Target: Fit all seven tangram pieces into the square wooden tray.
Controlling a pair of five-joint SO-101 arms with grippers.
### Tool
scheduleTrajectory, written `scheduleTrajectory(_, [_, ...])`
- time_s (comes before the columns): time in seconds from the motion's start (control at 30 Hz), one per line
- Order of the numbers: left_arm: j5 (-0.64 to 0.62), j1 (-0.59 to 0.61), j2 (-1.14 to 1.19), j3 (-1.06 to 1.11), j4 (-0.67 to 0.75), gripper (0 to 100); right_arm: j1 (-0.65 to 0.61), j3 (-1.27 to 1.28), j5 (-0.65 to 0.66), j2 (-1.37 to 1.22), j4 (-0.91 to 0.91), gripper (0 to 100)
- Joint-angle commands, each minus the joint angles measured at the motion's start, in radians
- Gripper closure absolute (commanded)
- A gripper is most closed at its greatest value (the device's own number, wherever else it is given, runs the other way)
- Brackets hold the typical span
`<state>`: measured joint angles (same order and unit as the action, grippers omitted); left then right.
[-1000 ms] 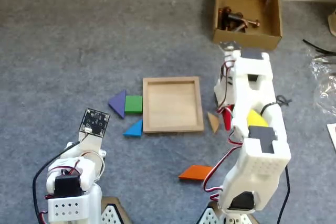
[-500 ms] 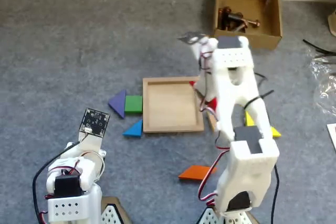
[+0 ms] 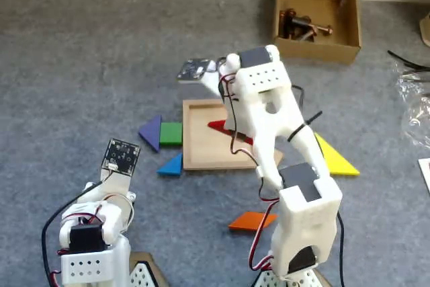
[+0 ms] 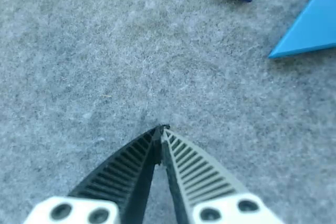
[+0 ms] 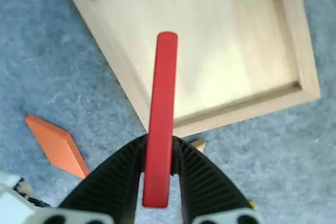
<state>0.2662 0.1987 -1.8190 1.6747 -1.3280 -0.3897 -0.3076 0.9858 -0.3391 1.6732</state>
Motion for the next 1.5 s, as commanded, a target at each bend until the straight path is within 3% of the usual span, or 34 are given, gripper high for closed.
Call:
scheduleTrajectory(0.0, [-0.008,0.013,-0.007,0.021,-0.006,99,-0.013,-0.058,0.077,0.084,-0.004,99.4])
scheduleTrajectory(0.17, [-0.008,0.013,-0.007,0.021,-0.006,99,-0.013,-0.053,0.207,0.082,-0.082,99.4])
scheduleTrajectory(0.3, [-0.008,0.013,-0.007,0.021,-0.006,99,-0.051,-0.053,0.232,0.082,-0.097,99.4])
scheduleTrajectory(0.97, [-0.008,0.013,-0.007,0.021,-0.006,99,-0.084,-0.053,-0.028,0.082,-0.097,99.4])
scheduleTrajectory(1.2, [-0.008,0.013,-0.007,0.021,-0.006,99,-0.084,-0.053,-0.210,0.081,-0.099,99.4])
scheduleTrajectory(1.47, [-0.008,0.013,-0.007,0.021,-0.006,99,-0.084,-0.053,-0.580,0.079,-0.099,99.4])
